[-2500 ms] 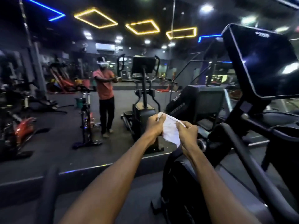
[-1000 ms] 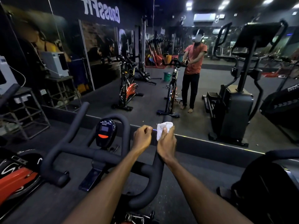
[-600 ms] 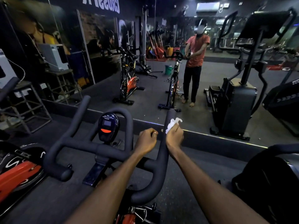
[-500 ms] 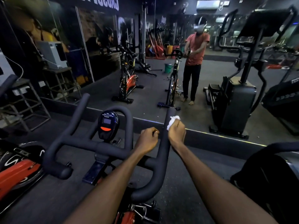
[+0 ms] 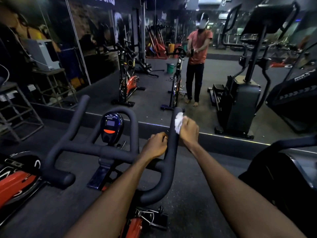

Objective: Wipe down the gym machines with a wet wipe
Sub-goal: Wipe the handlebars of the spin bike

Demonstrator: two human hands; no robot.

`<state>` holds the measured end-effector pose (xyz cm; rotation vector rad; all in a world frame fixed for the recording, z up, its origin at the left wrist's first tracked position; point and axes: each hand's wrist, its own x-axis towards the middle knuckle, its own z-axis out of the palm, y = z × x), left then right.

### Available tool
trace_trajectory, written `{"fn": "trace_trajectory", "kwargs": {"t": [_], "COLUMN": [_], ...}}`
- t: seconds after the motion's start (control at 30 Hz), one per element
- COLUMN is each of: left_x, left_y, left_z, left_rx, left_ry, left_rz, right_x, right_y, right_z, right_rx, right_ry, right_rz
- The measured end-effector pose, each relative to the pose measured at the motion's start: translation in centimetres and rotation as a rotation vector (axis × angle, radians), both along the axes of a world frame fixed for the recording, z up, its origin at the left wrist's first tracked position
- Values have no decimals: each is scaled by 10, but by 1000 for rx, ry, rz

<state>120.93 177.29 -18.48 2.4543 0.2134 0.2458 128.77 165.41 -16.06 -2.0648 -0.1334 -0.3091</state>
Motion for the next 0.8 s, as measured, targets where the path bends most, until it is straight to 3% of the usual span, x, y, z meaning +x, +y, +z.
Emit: {"fn": "trace_trajectory", "kwargs": {"t": [0.1,0.3,0.5,0.8], "left_x": [-4,-12,-17,-11], "left_y": [-2,1,-2,-3], "left_z": [3,0,0,-1], "left_rx": [0,26,50,106], "left_ry": [29,109,91,-10], "left_rz": [14,-25,27,111], "right_x": [8,-46,11,-80], "right_y": [3,-3,4,-21], "right_z": [23,-23,25,-33], "right_rx": [92,47,219,-36], "right_ry": [46,137,123,-39], "right_rz": [-89,-127,-186,31]}}
